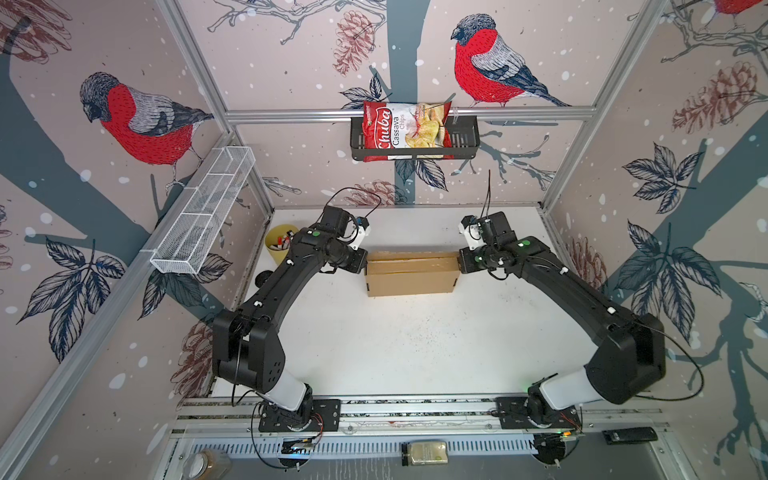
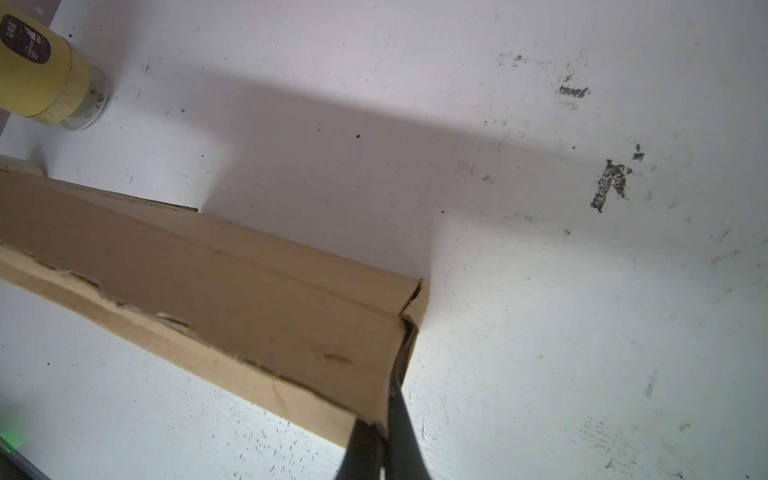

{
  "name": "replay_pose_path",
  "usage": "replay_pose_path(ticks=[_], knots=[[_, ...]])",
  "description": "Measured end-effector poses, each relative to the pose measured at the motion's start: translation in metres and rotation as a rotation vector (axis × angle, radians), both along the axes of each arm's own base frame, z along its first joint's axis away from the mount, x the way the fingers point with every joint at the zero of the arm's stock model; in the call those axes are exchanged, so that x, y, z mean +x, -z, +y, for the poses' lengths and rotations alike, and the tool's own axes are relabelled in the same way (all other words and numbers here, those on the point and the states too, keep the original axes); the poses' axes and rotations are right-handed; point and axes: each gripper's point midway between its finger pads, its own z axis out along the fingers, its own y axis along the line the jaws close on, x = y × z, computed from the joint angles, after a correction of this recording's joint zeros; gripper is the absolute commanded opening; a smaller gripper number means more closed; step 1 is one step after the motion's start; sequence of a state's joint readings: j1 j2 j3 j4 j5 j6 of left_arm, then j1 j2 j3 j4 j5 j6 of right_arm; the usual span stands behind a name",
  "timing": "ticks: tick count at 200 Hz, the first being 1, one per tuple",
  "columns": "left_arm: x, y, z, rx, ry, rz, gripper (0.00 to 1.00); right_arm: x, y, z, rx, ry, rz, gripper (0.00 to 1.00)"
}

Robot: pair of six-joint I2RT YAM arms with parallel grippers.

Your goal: Fold the paper box

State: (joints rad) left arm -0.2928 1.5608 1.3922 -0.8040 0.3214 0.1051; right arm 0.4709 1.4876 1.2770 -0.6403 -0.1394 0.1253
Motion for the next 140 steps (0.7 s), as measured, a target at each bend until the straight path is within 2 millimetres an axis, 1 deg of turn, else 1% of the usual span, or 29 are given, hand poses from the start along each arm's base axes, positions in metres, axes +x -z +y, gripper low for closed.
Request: replay_pose_path(ticks=[10, 23, 39, 68, 78, 103, 118, 140], knots=[[0.0, -0.002, -0.001, -0.008, 0.003, 0.001, 0.04, 0.0, 0.0, 0.0, 0.0, 0.0, 0.0, 0.0], [-0.002, -0.003, -0.003, -0.015, 0.005, 0.011, 0.05, 0.0, 0.0, 0.0, 0.0, 0.0, 0.001, 0.0], [-0.002, -0.003, -0.004, -0.022, -0.007, 0.027, 0.1, 0.0, 0.0, 0.001, 0.0, 0.0, 0.0, 0.0], [-0.005, 0.0, -0.004, -0.026, -0.027, 0.061, 0.22, 0.0, 0.0, 0.001, 0.003, -0.003, 0.001, 0.0], [-0.006, 0.0, -0.004, -0.025, -0.029, 0.063, 0.24, 0.0, 0.0, 0.001, 0.003, -0.003, 0.001, 0.0], [-0.009, -0.006, 0.0, -0.027, -0.057, 0.078, 0.24, 0.0, 0.0, 0.001, 0.003, -0.003, 0.001, 0.0], [-0.009, -0.009, 0.002, -0.031, -0.066, 0.076, 0.23, 0.0, 0.0, 0.001, 0.003, -0.003, 0.001, 0.0], [-0.012, -0.009, 0.003, -0.032, -0.072, 0.088, 0.21, 0.0, 0.0, 0.001, 0.003, -0.003, 0.001, 0.0]])
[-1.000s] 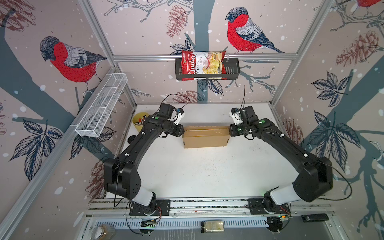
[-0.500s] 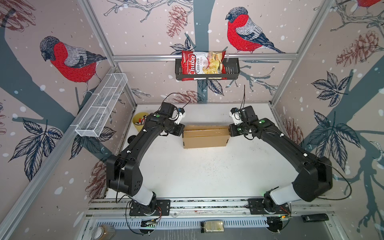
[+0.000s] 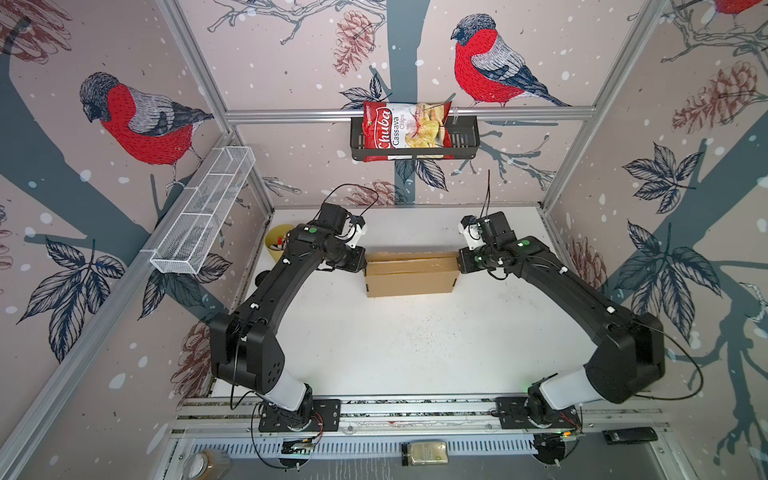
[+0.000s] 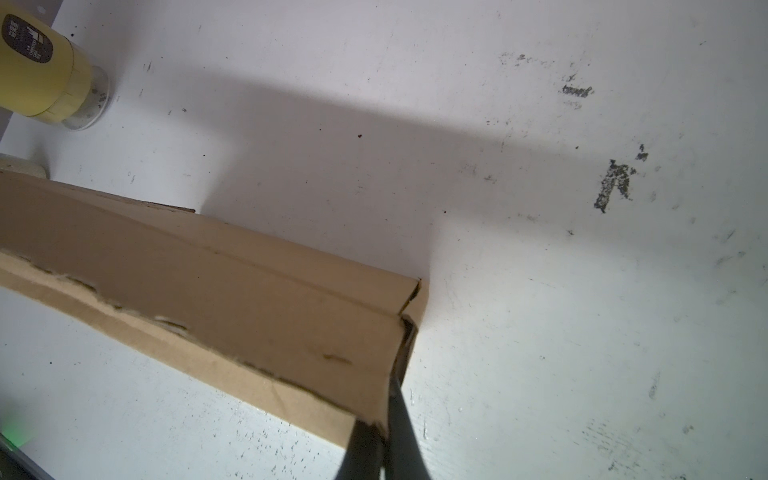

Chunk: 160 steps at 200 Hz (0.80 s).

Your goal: Fold the paper box

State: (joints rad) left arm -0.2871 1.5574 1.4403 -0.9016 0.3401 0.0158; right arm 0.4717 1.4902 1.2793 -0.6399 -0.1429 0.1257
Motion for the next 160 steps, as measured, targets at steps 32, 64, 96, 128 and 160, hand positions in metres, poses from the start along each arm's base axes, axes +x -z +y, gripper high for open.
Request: replay_pose_path(ticks=[32, 64, 96, 128, 160], knots=[[-0.0001, 0.003, 0.0004, 0.003, -0.001, 0.011, 0.16, 0.0, 0.0, 0.0001, 0.0, 0.0, 0.0, 0.0], [-0.0014, 0.003, -0.0023, -0.006, 0.007, 0.017, 0.08, 0.0, -0.0001, 0.0002, 0.001, -0.001, 0.0, 0.0], [-0.0032, 0.0016, -0.0071, -0.031, 0.012, 0.026, 0.07, -0.0001, 0.0, 0.0001, 0.001, 0.0, 0.0, 0.0], [-0.0033, 0.002, -0.0093, -0.045, 0.009, 0.035, 0.06, -0.0001, 0.0002, 0.0, 0.0, 0.0, 0.001, 0.0], [-0.0042, 0.007, -0.0082, -0.039, 0.001, 0.049, 0.05, -0.0002, 0.0008, 0.0007, 0.004, -0.002, 0.001, 0.0]])
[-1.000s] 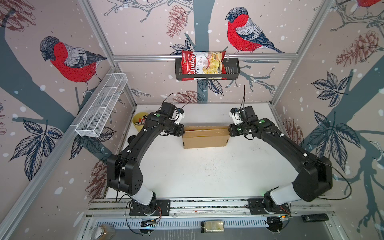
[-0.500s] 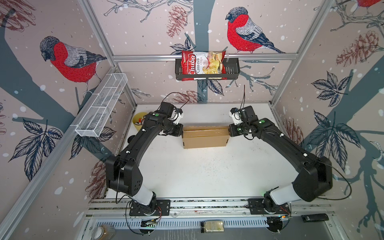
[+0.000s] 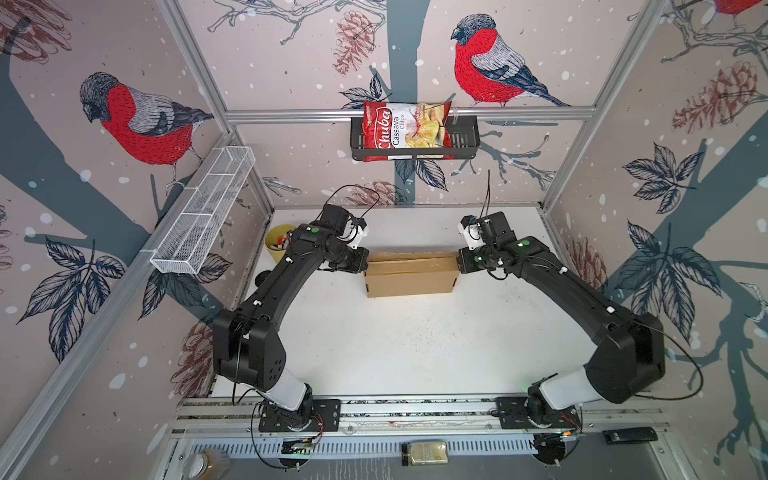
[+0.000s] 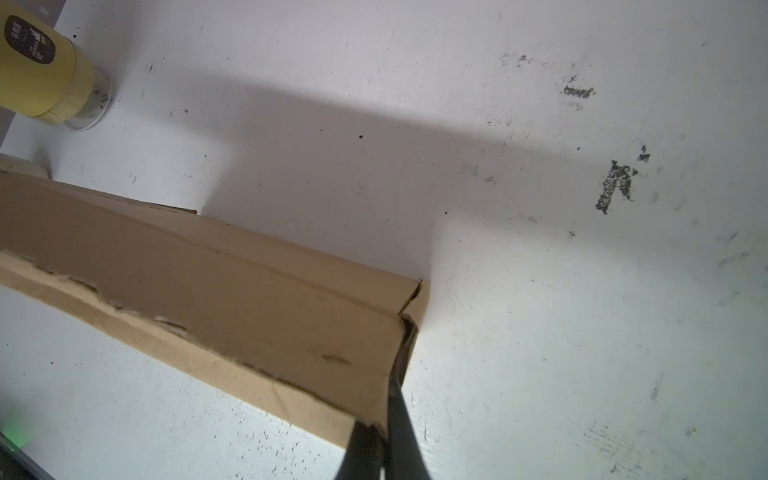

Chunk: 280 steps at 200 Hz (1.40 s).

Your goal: Fold the paper box

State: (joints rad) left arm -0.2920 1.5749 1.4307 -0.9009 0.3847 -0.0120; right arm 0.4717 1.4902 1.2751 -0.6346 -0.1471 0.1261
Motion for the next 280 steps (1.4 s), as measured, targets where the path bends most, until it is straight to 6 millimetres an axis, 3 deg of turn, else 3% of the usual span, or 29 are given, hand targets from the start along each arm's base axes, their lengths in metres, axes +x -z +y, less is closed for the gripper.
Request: replay_pose_path(ticks=[179, 217, 280], knots=[[0.009, 0.013, 0.007, 0.009, -0.013, -0.023, 0.0, 0.001, 0.003, 0.004, 0.004, 0.003, -0.006, 0.0], [0.012, 0.014, 0.006, 0.007, -0.014, -0.033, 0.0, -0.001, -0.002, 0.002, 0.031, 0.016, 0.003, 0.1], [0.016, 0.016, 0.005, 0.006, -0.015, -0.047, 0.0, -0.013, -0.013, -0.013, 0.207, 0.029, 0.083, 0.49]])
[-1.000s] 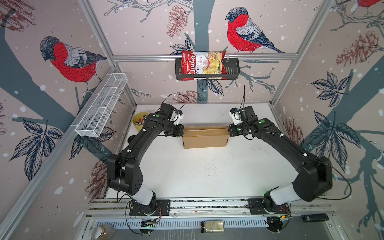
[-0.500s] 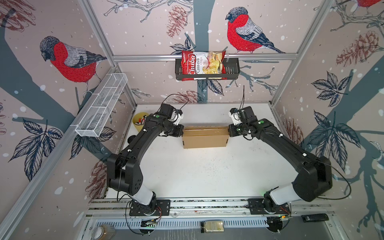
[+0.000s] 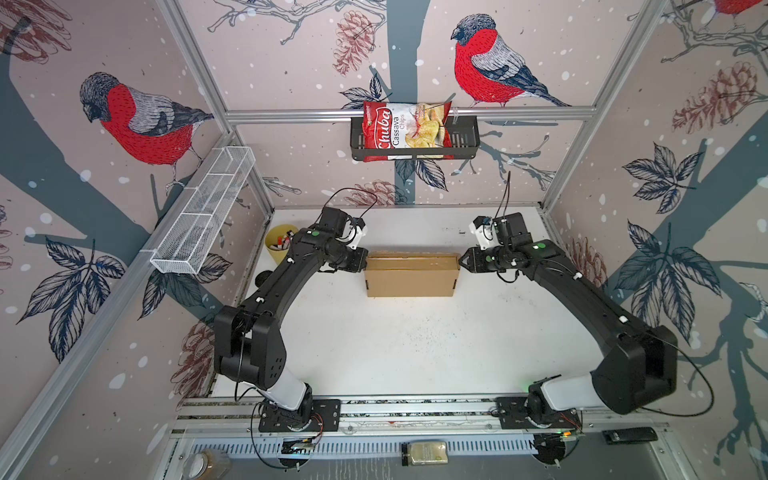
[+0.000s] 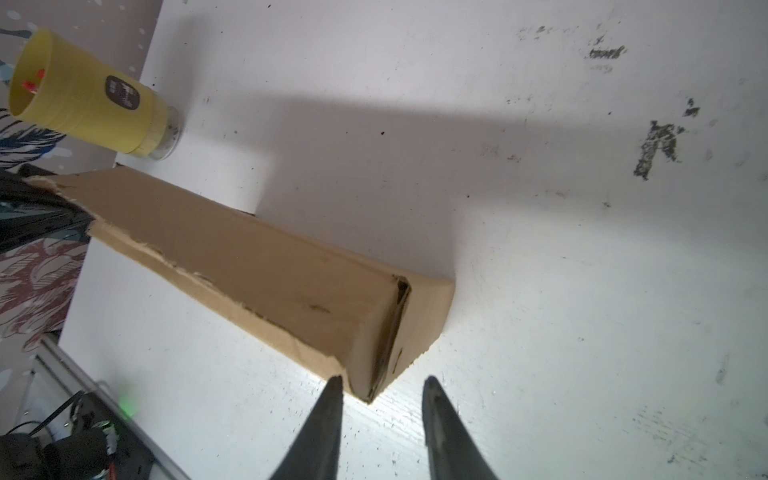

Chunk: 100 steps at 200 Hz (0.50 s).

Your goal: Fold the paper box

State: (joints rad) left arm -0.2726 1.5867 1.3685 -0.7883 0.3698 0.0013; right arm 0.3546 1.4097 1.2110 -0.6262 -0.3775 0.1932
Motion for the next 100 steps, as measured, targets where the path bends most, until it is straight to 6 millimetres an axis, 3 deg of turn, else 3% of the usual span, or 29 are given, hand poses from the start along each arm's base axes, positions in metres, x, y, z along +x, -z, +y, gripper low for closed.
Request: replay_pose_path(ticks=[15, 47, 73, 100], knots=[[0.001, 0.0, 0.0, 0.0, 0.0, -0.003, 0.0, -0.003, -0.004, -0.003, 0.082, 0.011, 0.028, 0.58], [0.003, 0.001, -0.001, -0.003, 0.0, -0.012, 0.0, 0.002, -0.01, -0.029, 0.305, 0.199, 0.092, 0.62], [0.004, 0.002, -0.001, -0.005, 0.0, -0.018, 0.0, 0.0, 0.0, -0.023, 0.46, 0.312, 0.234, 0.63], [0.005, 0.002, -0.002, -0.006, 0.001, -0.025, 0.0, 0.004, -0.008, -0.01, 0.55, 0.352, 0.294, 0.64]])
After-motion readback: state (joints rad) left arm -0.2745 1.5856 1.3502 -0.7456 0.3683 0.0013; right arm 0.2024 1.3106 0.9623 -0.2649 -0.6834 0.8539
